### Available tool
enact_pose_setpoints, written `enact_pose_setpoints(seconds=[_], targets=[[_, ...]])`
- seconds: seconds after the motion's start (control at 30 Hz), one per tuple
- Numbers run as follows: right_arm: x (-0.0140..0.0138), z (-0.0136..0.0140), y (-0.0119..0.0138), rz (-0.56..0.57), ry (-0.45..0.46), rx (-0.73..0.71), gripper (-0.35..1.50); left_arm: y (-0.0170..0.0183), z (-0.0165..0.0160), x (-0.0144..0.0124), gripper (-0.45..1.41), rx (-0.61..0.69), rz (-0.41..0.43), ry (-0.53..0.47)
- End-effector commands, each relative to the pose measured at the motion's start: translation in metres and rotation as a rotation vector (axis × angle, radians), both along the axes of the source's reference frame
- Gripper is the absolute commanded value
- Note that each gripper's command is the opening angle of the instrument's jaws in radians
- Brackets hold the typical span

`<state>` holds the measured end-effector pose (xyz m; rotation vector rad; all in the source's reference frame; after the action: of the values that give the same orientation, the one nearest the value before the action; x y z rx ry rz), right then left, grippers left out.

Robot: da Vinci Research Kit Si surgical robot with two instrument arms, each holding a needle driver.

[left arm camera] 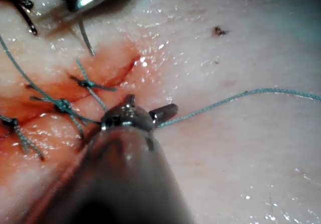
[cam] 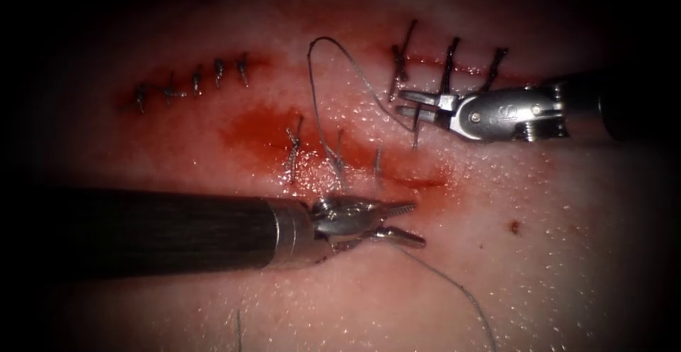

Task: Wound Closure

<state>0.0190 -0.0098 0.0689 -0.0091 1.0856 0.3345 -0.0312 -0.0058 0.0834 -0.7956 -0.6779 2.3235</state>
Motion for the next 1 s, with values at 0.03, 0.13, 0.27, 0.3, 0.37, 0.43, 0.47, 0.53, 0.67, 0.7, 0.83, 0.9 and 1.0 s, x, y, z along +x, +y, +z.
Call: enact_pose_setpoints(seconds=[0.03, 0.13, 0.27, 0.3, 0.37, 0.43, 0.47, 0.53, 0.67, 0.7, 0.83, 0.9, 1.0], targets=[[0.0006, 0.0012, -0.0009, 0.009, 0.015, 0.054, -0.35, -0.0007, 0.0000, -0.0001, 0.59, 0.003, 0.003, 0.004], [0.0004, 0.0019, -0.0008, 0.043, 0.057, 0.151, -0.35, -0.0008, -0.0004, 0.0000, 0.57, 0.008, 0.009, 0.013], [0.0002, 0.0025, -0.0006, 0.089, 0.091, 0.272, -0.35, -0.0011, -0.0005, -0.0001, 0.56, 0.009, 0.011, 0.018], [0.0002, 0.0026, -0.0005, 0.102, 0.107, 0.299, -0.35, -0.0012, -0.0005, -0.0001, 0.54, 0.009, 0.011, 0.018], [0.0001, 0.0027, -0.0003, 0.126, 0.124, 0.348, -0.35, -0.0011, -0.0005, 0.0000, 0.52, 0.011, 0.015, 0.023], [0.0001, 0.0027, 0.0000, 0.132, 0.123, 0.353, -0.35, -0.0012, -0.0004, 0.0001, 0.51, 0.011, 0.017, 0.022], [0.0001, 0.0026, 0.0002, 0.140, 0.130, 0.363, -0.35, -0.0012, -0.0004, 0.0001, 0.51, 0.012, 0.021, 0.027], [0.0001, 0.0026, 0.0004, 0.140, 0.131, 0.364, -0.35, -0.0012, -0.0003, 0.0001, 0.51, 0.011, 0.021, 0.027], [0.0000, 0.0026, 0.0008, 0.158, 0.137, 0.383, -0.35, -0.0013, -0.0002, 0.0001, 0.51, 0.011, 0.022, 0.030], [0.0000, 0.0026, 0.0009, 0.164, 0.139, 0.393, -0.35, -0.0013, -0.0002, 0.0001, 0.51, 0.011, 0.022, 0.030], [0.0001, 0.0029, 0.0007, 0.182, 0.151, 0.458, -0.35, -0.0014, -0.0002, 0.0002, 0.51, 0.010, 0.023, 0.030], [0.0001, 0.0031, 0.0004, 0.182, 0.168, 0.524, -0.35, -0.0014, -0.0003, 0.0003, 0.51, 0.015, 0.022, 0.032], [0.0002, 0.0036, -0.0003, 0.190, 0.196, 0.621, -0.35, -0.0015, -0.0005, 0.0007, 0.51, 0.001, 0.044, 0.023]])
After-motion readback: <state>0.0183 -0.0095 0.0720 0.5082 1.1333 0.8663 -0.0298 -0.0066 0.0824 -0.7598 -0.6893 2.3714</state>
